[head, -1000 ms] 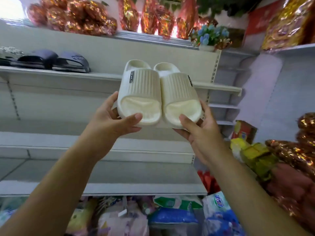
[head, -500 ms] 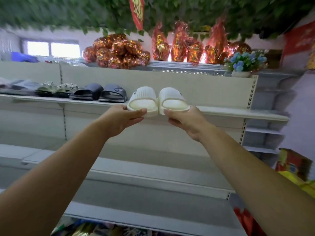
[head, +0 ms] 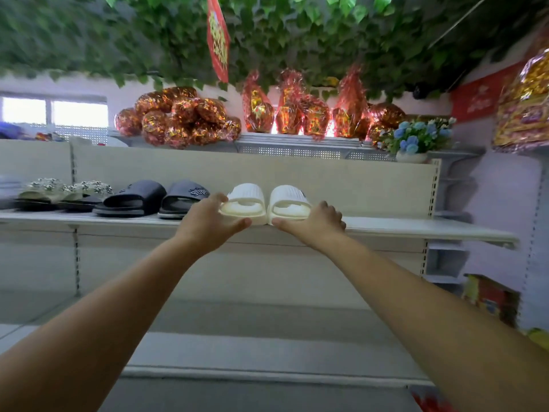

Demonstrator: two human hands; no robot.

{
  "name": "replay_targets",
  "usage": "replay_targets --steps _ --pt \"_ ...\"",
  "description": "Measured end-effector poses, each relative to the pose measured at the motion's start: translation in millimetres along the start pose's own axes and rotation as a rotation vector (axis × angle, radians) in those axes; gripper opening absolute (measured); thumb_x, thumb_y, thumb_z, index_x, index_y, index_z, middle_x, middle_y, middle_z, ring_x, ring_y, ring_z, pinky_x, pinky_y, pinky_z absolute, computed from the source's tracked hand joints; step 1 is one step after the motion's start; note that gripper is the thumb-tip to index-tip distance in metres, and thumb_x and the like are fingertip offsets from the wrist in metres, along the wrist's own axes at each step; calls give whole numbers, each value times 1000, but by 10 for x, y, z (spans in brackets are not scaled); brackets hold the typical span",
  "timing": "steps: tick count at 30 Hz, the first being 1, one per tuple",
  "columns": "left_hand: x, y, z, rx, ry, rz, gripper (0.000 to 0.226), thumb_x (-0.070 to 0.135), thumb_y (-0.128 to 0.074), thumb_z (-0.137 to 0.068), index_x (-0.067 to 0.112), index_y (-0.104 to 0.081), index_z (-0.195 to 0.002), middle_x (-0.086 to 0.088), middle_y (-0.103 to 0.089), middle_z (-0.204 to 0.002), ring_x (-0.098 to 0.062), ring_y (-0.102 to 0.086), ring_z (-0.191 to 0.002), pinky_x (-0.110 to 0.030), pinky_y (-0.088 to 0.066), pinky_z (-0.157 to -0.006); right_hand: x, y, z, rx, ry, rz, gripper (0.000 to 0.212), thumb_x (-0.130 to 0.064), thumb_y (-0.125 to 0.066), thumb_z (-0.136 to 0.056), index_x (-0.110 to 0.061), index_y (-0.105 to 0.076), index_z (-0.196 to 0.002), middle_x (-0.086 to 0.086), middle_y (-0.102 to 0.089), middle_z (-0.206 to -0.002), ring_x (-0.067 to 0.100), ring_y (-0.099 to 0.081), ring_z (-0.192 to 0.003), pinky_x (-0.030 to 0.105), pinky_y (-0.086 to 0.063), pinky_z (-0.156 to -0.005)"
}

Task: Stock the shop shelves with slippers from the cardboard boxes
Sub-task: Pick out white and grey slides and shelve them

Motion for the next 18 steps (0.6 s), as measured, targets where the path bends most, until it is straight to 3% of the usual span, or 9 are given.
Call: replay_targets --steps 8,14,18 --pt "-111 -255 -291 -44 10 -138 48 56 -64 -91 12 -66 -110 -9 -71 -102 -29 -64 -95 -37 -51 -78 -112 -327 -306 48 3 73 110 -85 -68 -64 -9 -40 -139 9 -51 -141 29 -51 -129 41 -44 -98" --pt "-226 -300 -439 -69 47 -103 49 60 -68 -86 13 -71 -101 -5 -71 -93 -25 -63 -92 -36 -52 -78 -98 -439 -422 70 -42 172 115 -95 -57 -61 -11 -42 -139 6 -54 -138 27 -56 -125 38 -41 -90" --pt "-202 -269 -481 -106 85 -83 49 60 -70 -85 15 -70 -104 -5 -70 -100 -25 -62 -99 -34 -49 -80 -125 -419 -441 34 -67 194 114 -95 -56 -62 -13 -43 -139 4 -56 -138 26 -56 -125 38 -38 -88"
Point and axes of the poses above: each hand's wrist, its own z-axis away from the middle knuckle, its own y-axis out of the back of the hand, x = y × z, the point moved 1 cm from there along -z, towards the middle knuckle
